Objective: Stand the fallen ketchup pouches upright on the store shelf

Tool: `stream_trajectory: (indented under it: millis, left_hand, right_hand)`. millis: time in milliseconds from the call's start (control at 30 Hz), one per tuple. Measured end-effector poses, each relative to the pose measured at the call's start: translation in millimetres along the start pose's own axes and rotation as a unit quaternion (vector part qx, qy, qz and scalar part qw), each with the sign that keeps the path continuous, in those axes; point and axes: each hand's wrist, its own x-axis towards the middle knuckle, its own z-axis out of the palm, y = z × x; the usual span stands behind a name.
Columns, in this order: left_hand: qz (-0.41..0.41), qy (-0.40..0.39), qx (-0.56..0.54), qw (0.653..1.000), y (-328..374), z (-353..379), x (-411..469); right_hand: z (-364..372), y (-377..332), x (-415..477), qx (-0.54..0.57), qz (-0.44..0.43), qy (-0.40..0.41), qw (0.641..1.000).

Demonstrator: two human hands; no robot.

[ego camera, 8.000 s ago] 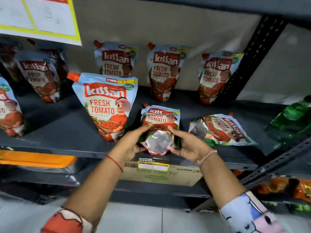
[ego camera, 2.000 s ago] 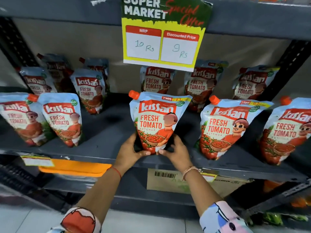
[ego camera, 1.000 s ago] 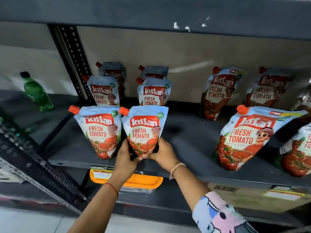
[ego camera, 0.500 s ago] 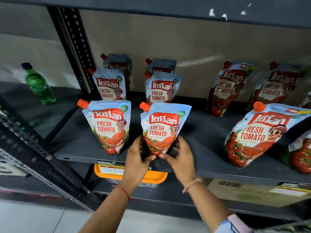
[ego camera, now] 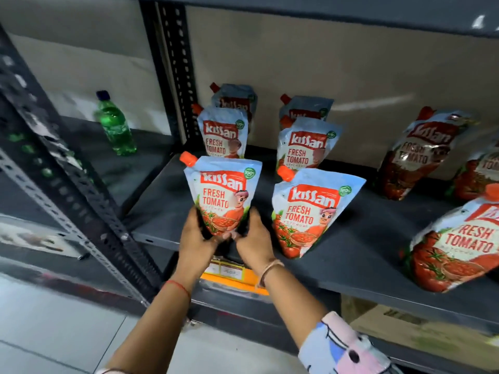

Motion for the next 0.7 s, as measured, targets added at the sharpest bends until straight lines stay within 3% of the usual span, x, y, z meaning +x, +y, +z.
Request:
stream_trajectory:
  millis: [333,567,700]
  left_hand:
    - [-0.03,-0.005,-0.024,0.999,-15,-40,15]
    - [-0.042,-0.004,-0.016,0.999,-9,-36,7]
    - [-0.035,0.089,0.089,0.991,-3,-15,-26]
  right_hand:
    - [40,-17,8,0.019,-0.048,-0.007,0.999]
    - [38,-12,-5,0.064,-0.028,-0.017,0.997]
    - [24,12,-49,-0.043,-0.149,0.017,0.988]
